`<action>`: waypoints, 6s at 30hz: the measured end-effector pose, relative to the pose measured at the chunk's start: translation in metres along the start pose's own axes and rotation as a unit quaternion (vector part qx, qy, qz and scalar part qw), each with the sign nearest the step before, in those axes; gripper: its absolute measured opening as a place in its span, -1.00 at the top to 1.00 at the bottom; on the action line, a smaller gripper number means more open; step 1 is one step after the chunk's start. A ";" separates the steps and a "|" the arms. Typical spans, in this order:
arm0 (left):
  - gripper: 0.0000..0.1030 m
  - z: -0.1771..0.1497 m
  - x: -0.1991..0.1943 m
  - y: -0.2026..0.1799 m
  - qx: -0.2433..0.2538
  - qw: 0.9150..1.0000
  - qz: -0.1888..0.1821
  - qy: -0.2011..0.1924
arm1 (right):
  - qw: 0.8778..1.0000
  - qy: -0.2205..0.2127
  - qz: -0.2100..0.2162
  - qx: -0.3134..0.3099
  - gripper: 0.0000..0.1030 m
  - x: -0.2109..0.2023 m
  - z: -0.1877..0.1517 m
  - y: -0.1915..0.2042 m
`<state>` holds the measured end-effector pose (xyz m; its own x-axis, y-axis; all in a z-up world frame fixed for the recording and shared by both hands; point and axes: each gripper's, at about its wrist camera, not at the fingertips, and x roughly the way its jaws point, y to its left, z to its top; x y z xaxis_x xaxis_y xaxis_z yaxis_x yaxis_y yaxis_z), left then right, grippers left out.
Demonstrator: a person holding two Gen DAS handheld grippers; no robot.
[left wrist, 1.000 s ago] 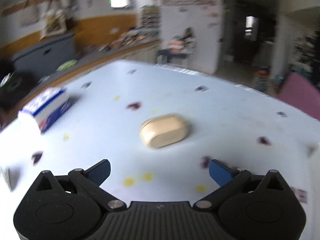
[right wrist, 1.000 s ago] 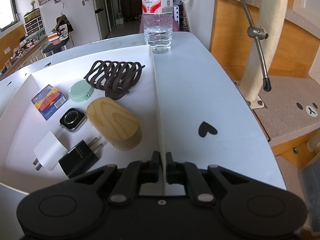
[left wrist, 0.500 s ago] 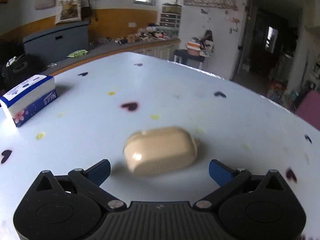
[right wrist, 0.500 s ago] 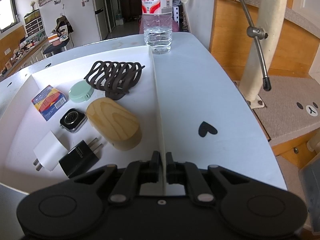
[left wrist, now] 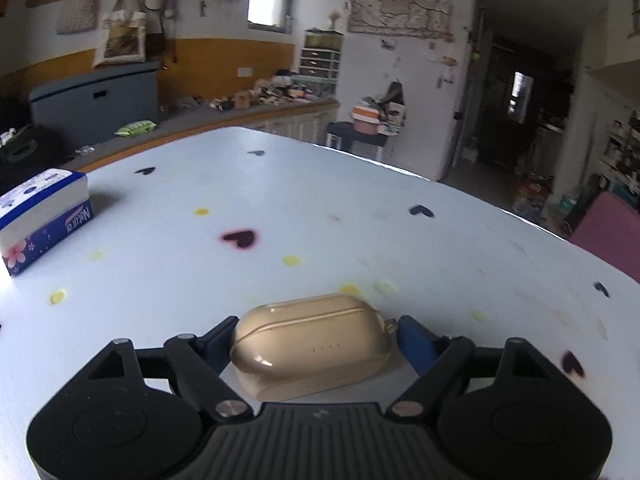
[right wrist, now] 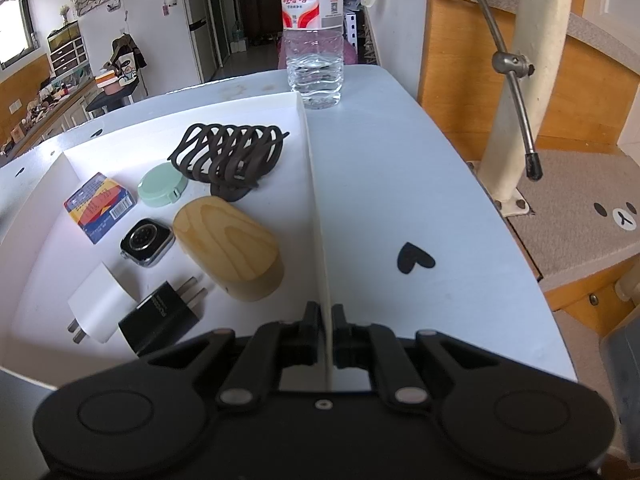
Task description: Organize rigid objects
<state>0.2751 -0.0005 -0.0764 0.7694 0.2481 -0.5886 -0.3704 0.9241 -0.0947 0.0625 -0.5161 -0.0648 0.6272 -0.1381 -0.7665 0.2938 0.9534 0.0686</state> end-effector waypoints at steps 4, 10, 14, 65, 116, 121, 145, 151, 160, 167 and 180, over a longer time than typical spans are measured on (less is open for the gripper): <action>-0.63 0.004 -0.022 -0.004 -0.001 0.999 -0.037 -0.003 | 1.000 0.000 0.000 -0.001 0.87 0.000 0.000 0.000; -0.61 0.019 -0.089 -0.049 0.063 0.984 -0.155 -0.052 | 1.000 0.001 -0.001 -0.001 0.86 0.001 0.000 0.001; -0.59 0.005 -0.131 -0.093 0.145 0.953 -0.264 -0.041 | 1.000 0.001 -0.001 -0.001 0.86 0.001 0.000 0.001; 0.20 -0.036 -0.054 -0.035 0.243 0.941 -0.224 0.076 | 1.000 0.002 0.000 0.002 0.85 0.001 0.000 0.000; -0.30 -0.115 -0.157 -0.215 0.395 0.821 -0.402 0.092 | 1.000 -0.001 0.007 0.001 0.86 0.000 -0.001 -0.003; -0.60 -0.090 -0.183 -0.203 0.362 0.834 -0.414 0.056 | 1.000 0.000 0.007 0.000 0.86 0.000 -0.001 -0.002; -1.00 -0.090 -0.242 -0.125 0.284 0.879 -0.377 0.073 | 1.000 -0.001 0.005 -0.001 0.85 0.000 -0.001 -0.002; -1.00 -0.085 -0.247 -0.120 0.260 0.890 -0.370 0.061 | 0.999 -0.015 -0.029 0.000 0.36 -0.009 0.002 -0.003; -1.00 -0.088 -0.252 -0.120 0.252 0.897 -0.360 0.053 | 0.989 -0.141 -0.038 -0.006 -0.41 -0.094 -0.012 0.028; -1.00 -0.096 -0.256 -0.112 0.250 0.901 -0.352 0.050 | 0.982 -0.188 -0.033 0.002 -0.86 -0.143 -0.041 0.063; -1.00 -0.113 -0.275 -0.080 0.258 0.898 -0.355 0.026 | 0.981 -0.182 -0.061 -0.003 -0.95 -0.165 -0.093 0.099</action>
<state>0.0346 -0.1759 0.0020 0.6863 -0.4576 -0.5653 0.5045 0.8594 -0.0833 -0.0784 -0.3740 0.0091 0.8040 -0.3371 -0.4898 0.3796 0.9250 -0.0134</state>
